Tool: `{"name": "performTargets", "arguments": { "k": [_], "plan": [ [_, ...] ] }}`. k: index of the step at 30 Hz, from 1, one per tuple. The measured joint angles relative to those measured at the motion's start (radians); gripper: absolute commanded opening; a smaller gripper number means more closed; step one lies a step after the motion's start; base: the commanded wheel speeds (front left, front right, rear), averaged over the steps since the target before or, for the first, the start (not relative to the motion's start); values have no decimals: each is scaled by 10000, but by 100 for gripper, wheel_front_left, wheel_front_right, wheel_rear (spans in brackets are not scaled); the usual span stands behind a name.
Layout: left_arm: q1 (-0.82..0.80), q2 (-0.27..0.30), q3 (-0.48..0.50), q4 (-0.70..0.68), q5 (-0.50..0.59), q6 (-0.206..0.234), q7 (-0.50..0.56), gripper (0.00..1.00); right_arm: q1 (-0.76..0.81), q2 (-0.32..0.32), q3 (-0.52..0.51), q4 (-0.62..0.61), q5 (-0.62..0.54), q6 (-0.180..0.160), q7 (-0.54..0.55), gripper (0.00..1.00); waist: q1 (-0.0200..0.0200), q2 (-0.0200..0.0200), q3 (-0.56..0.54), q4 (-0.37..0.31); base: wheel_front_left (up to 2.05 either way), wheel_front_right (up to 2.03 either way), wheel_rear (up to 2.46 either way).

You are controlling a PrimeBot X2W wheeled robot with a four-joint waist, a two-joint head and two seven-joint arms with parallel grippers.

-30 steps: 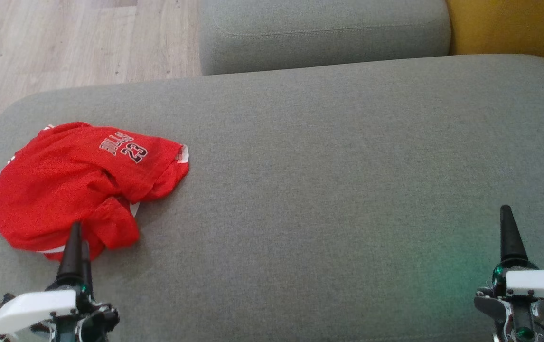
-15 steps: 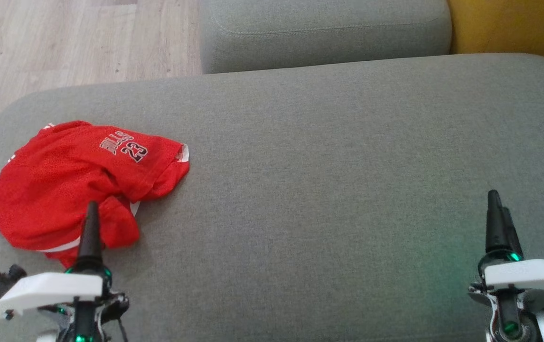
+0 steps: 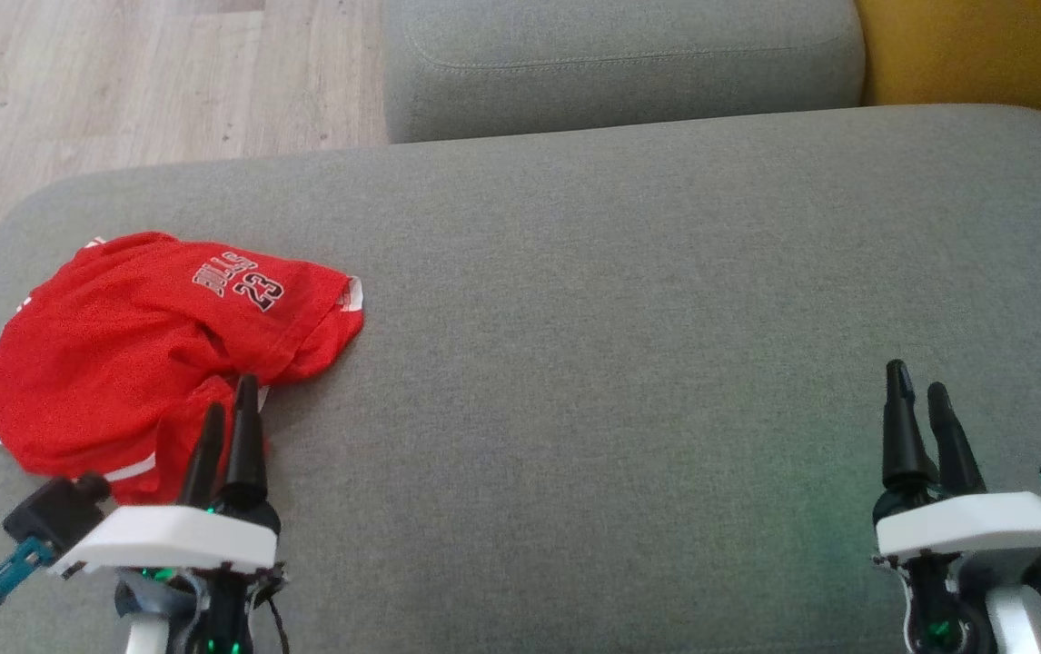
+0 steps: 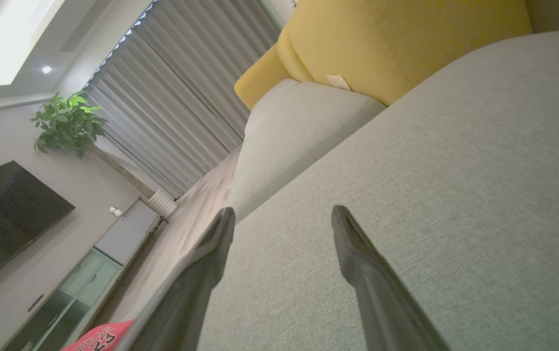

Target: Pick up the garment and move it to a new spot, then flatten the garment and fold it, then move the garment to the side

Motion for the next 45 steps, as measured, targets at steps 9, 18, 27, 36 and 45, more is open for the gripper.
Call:
{"name": "performTargets", "arguments": {
  "k": [9,18,27,36,45],
  "plan": [
    [17,128,-606,-107,1764,441,-267,100,1,-2,280,-104,-1386,0,-290,100,0,0,-32,21,0,0,0],
    [28,493,-1383,-117,2999,901,-520,100,2,-4,516,-169,-2709,0,-512,100,0,0,-80,-3,0,0,0],
    [27,920,-2220,-52,4188,1425,-736,100,6,-6,688,-174,-3979,0,-796,100,0,0,-129,-17,0,0,0],
    [17,1281,-2997,67,5340,1967,-1037,100,7,-8,903,-167,-5279,0,-1047,100,0,0,-146,-5,0,0,0],
    [-31,1482,-3563,-23,6195,2502,-1239,100,7,-10,989,-232,-6416,0,-1312,100,0,0,-158,16,0,0,0]
  ]
}}
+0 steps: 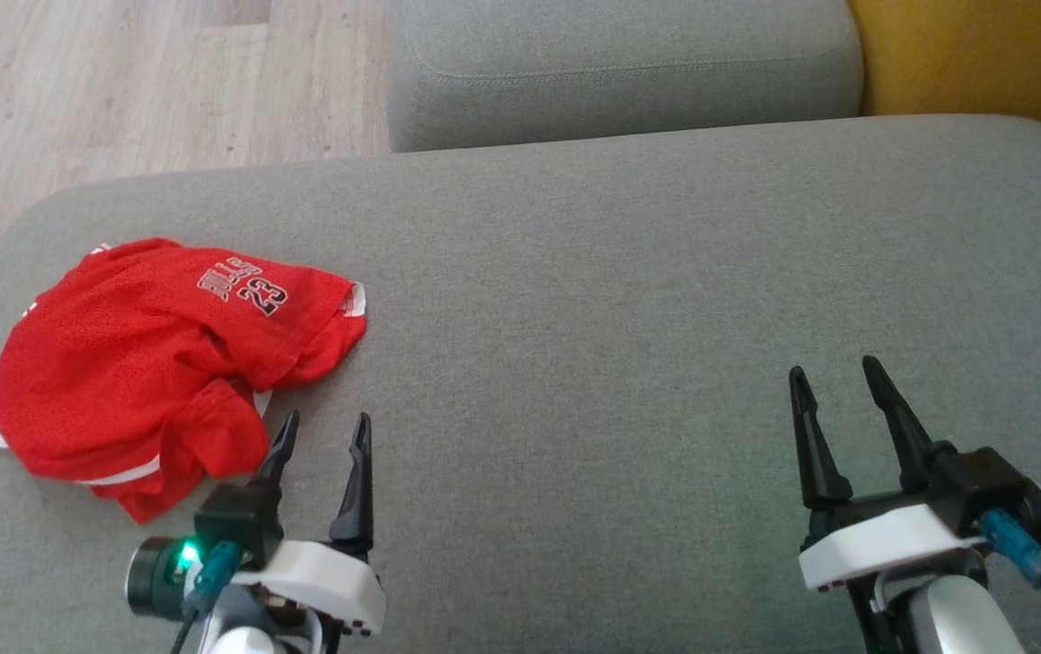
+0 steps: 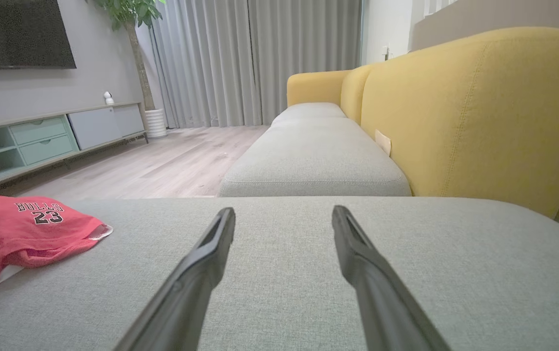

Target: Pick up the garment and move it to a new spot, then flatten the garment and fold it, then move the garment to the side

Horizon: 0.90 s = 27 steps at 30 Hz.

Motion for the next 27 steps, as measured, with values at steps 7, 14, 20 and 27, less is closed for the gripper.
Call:
{"name": "performTargets", "arguments": {
  "k": [7,14,20,27],
  "plan": [
    [13,-117,102,-232,35,25,-178,100,0,-2,59,-98,-360,0,-186,100,0,0,8,32,0,0,0],
    [140,-930,1237,-823,-130,-644,-424,100,9,-4,-56,-81,767,0,-399,100,0,0,-2,40,0,0,0],
    [555,-1223,1960,-642,-105,-1574,-602,100,54,-6,-75,-50,1168,0,-579,100,0,0,-57,24,0,0,0],
    [674,-1248,2011,-169,-136,-1923,-612,100,257,-6,-84,543,2245,0,-606,100,0,0,-68,-27,0,0,0]
  ]
}}
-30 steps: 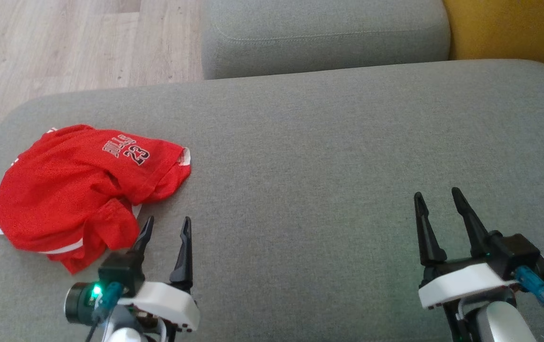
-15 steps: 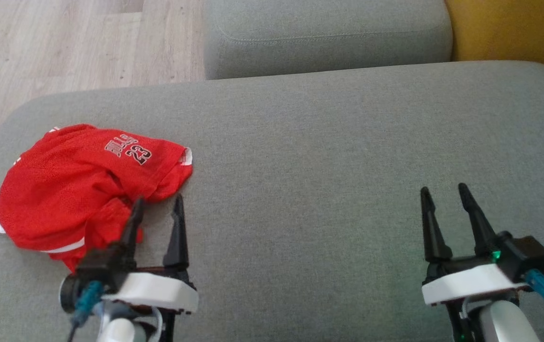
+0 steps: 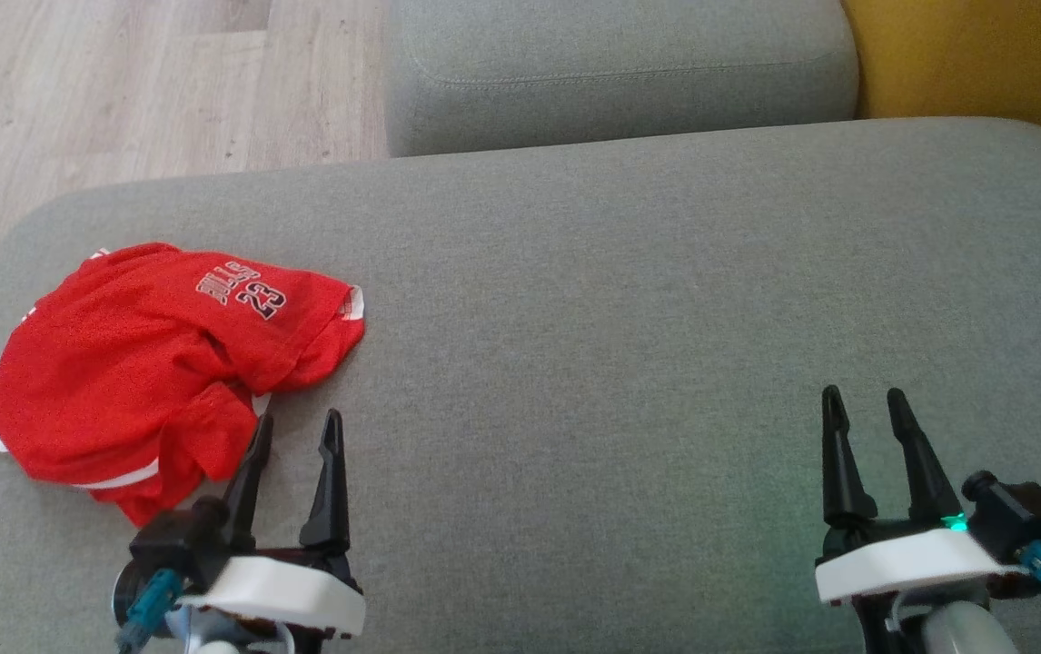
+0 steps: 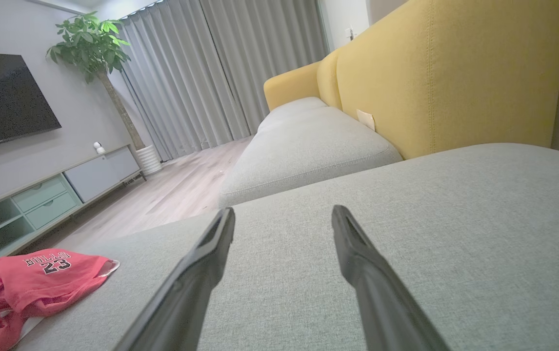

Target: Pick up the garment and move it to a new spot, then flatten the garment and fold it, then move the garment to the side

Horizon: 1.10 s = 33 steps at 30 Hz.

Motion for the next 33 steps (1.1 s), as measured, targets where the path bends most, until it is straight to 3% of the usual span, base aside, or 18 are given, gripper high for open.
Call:
{"name": "performTargets", "arguments": {
  "k": [21,33],
  "plan": [
    [-2,-12,-88,136,-69,4,0,100,-26,0,6,282,77,0,0,100,0,0,-28,51,0,0,0],
    [-7,-15,-13,167,-67,54,2,100,-27,0,359,355,79,0,0,100,0,0,-48,485,0,0,0]
  ]
}}
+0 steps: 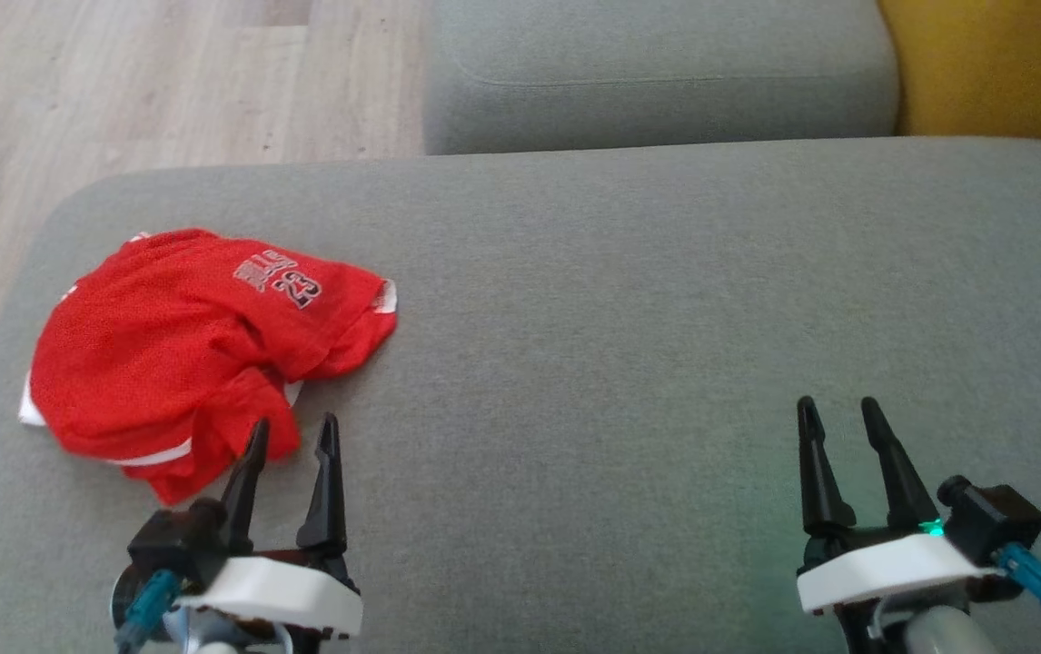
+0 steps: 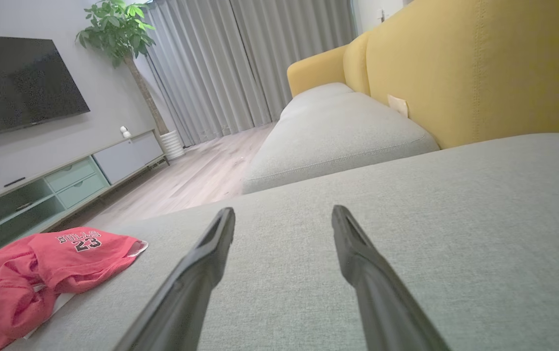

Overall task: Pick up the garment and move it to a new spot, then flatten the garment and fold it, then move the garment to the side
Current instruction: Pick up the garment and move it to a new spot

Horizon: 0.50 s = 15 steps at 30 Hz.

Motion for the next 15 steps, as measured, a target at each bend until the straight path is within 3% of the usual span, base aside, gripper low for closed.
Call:
{"name": "performTargets", "arguments": {
  "k": [15],
  "plan": [
    [6,-13,619,6,196,38,-2,100,1,-6,894,136,291,0,0,100,0,0,-149,1350,0,0,0]
  ]
}}
